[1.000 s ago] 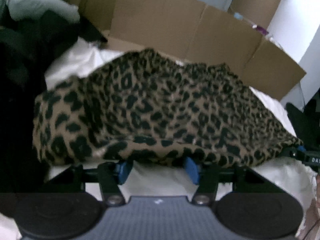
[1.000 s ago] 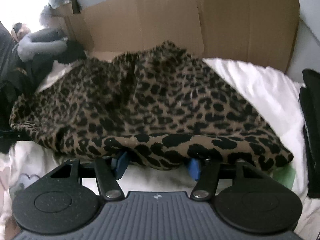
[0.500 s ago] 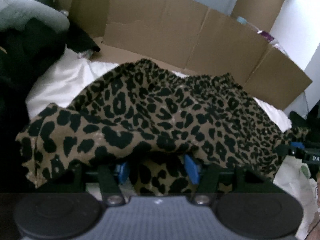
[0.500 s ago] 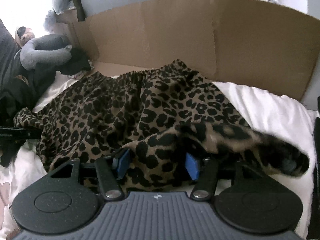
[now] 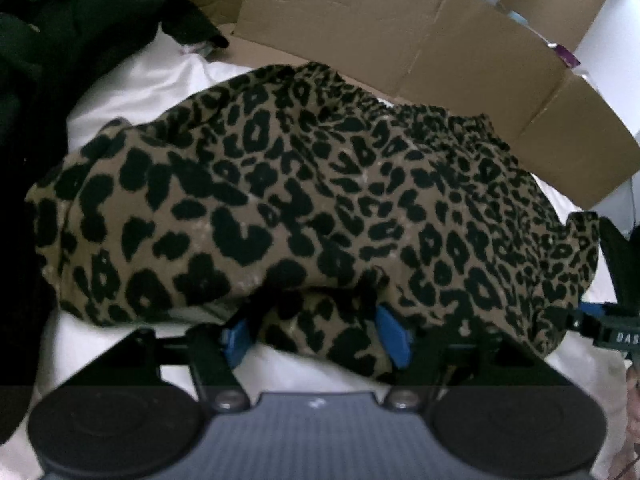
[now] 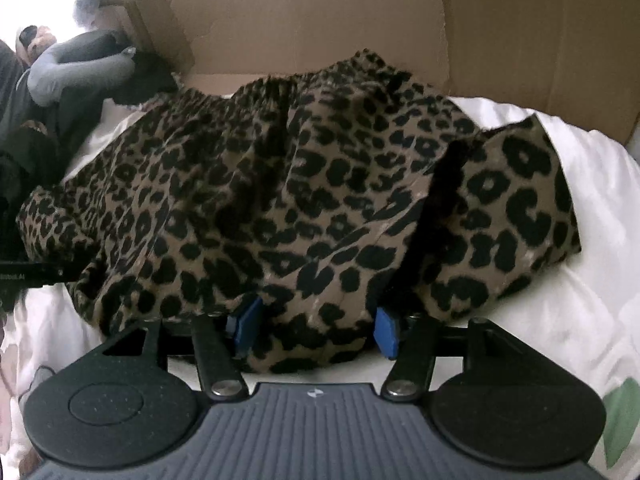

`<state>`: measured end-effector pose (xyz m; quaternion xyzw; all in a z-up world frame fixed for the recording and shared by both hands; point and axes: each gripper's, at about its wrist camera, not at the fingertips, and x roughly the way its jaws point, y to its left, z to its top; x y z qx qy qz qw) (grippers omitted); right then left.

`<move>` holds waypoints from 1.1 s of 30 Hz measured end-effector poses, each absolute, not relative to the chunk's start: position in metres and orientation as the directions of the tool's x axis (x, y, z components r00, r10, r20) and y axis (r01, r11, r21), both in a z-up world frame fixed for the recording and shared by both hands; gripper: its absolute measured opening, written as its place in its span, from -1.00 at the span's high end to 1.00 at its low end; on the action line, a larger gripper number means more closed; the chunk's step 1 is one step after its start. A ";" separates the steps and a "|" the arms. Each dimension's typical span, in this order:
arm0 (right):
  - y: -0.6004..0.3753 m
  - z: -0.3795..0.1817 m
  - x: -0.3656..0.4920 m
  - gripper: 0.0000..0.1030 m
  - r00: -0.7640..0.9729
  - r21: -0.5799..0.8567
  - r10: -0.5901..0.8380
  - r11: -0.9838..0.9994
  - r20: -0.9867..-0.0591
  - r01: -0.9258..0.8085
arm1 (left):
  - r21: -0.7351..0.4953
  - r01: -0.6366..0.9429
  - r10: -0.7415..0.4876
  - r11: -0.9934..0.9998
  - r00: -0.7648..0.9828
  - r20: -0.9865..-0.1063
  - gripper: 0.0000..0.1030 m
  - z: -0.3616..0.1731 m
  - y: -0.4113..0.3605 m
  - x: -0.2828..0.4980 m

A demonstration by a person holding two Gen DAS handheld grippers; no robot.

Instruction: Fold clothes

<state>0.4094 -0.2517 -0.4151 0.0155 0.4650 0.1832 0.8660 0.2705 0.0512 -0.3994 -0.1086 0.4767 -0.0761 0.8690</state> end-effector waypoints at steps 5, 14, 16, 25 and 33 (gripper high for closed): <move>-0.252 -0.418 0.402 -0.26 0.486 0.221 0.325 0.940 -0.811 -0.261 | -0.266 0.019 -0.235 0.964 0.532 -0.814 -0.35 -0.398 0.048 0.269; -0.263 -0.415 0.402 0.77 0.483 0.259 0.344 0.937 -0.805 -0.236 | -0.376 -0.040 -0.305 0.926 0.508 -0.805 0.79 -0.386 0.062 0.264; -0.268 -0.408 0.401 0.86 0.489 0.275 0.360 0.931 -0.795 -0.239 | -0.378 -0.037 -0.306 0.925 0.516 -0.800 0.82 -0.377 0.063 0.262; -0.284 -0.367 0.381 0.94 0.530 0.299 0.373 0.928 -0.762 -0.222 | -0.386 -0.026 -0.310 0.922 0.547 -0.778 0.87 -0.339 0.070 0.252; -0.293 -0.340 0.370 0.94 0.543 0.326 0.382 0.924 -0.748 -0.202 | -0.394 -0.015 -0.317 0.919 0.568 -0.760 0.89 -0.307 0.075 0.244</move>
